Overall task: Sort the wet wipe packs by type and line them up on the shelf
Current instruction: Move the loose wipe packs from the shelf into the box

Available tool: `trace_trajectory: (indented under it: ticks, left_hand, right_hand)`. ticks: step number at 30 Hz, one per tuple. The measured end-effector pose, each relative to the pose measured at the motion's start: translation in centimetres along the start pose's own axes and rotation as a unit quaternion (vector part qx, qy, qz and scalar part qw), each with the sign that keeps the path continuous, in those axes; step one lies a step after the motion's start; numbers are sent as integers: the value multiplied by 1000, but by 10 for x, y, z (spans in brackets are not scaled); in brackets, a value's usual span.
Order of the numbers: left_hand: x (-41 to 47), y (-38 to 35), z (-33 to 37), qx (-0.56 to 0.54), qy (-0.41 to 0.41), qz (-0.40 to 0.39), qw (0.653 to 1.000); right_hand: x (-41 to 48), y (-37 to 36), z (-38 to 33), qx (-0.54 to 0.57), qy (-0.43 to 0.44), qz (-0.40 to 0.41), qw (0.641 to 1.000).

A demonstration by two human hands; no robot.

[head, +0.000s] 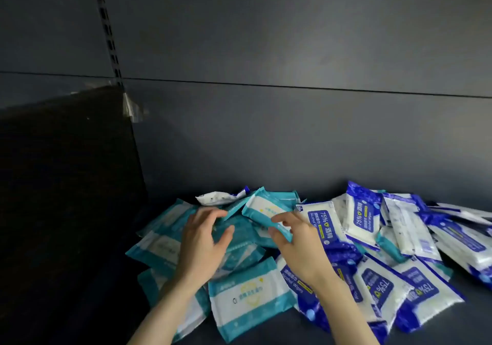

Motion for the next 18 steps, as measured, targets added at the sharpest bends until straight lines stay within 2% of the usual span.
trace_trajectory:
  ticks: [3,4,7,12,18]
  left_hand:
    - [25,-11,-15,1,16,-32,999]
    - [31,-14,-17,-8,36,-56,998]
    - [44,-26,-26,-20,29,-80,996]
    - [48,-23,-30,-22,17,-30,999]
    - [44,5,-31,-121,70,42,989]
  right_hand:
    - [26,-7,6,-58,-5,31,998]
    - [32,-7,6,-79,-14,31,996]
    - [55,-12,14,-140,-42,20,989]
    - [75,-21,28,-208,-95,-29,973]
    - [80,-17,28,-171,-93,32,980]
Point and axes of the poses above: each hand's wrist, its own x-axis towards the middle knuckle, its own y-axis out of the back of the hand, z = x × y, the point moved 3 cm from there along x, towards the middle knuckle, and after that the axes turned 8 degrees about -z, right-handed, at the moved point
